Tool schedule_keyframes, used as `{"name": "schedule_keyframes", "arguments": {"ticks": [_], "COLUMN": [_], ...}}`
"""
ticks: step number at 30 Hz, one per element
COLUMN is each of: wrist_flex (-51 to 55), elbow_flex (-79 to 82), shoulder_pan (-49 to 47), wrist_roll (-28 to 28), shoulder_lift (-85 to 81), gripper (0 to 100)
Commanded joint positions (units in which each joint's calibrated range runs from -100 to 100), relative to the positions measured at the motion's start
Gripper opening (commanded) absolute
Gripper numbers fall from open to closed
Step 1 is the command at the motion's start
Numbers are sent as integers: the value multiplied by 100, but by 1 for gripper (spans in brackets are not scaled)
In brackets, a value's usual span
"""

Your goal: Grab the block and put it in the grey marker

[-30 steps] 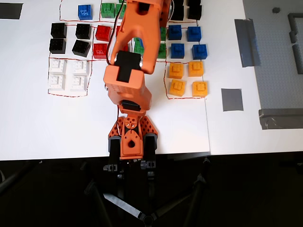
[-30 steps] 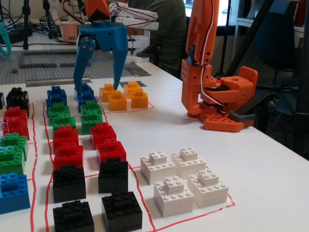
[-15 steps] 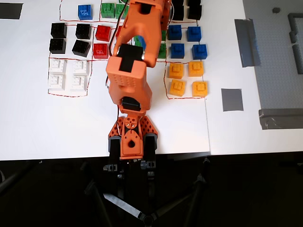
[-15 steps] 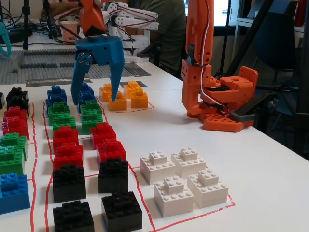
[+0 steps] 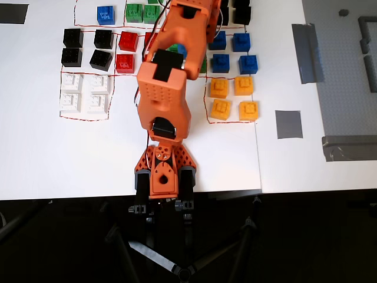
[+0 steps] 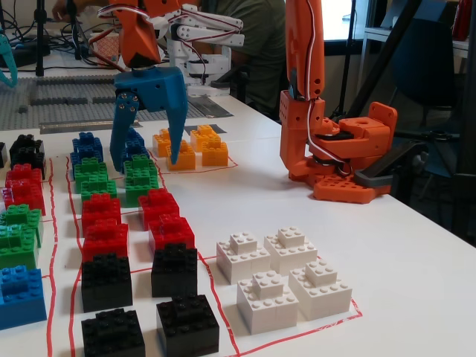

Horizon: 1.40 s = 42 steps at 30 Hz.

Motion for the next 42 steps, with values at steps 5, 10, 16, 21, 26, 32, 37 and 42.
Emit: {"name": "schedule_keyframes", "arguments": {"ticks": [5, 10, 16, 21, 26, 32, 37, 42], "wrist_flex": [-235, -358, -456, -521, -562, -64, 483, 1152], "elbow_flex": [-360, -433, -378, -306, -160, -260, -623, -1286], "shoulder_pan": [259, 301, 301, 284, 234, 26, -315, -689], "wrist_roll": [103, 142, 176, 264, 239, 195, 181, 156], "shoulder_lift": [-33, 174, 312, 347, 148, -327, -966, -1398], "gripper": [29, 28, 21, 3, 0, 0, 0, 0]}}
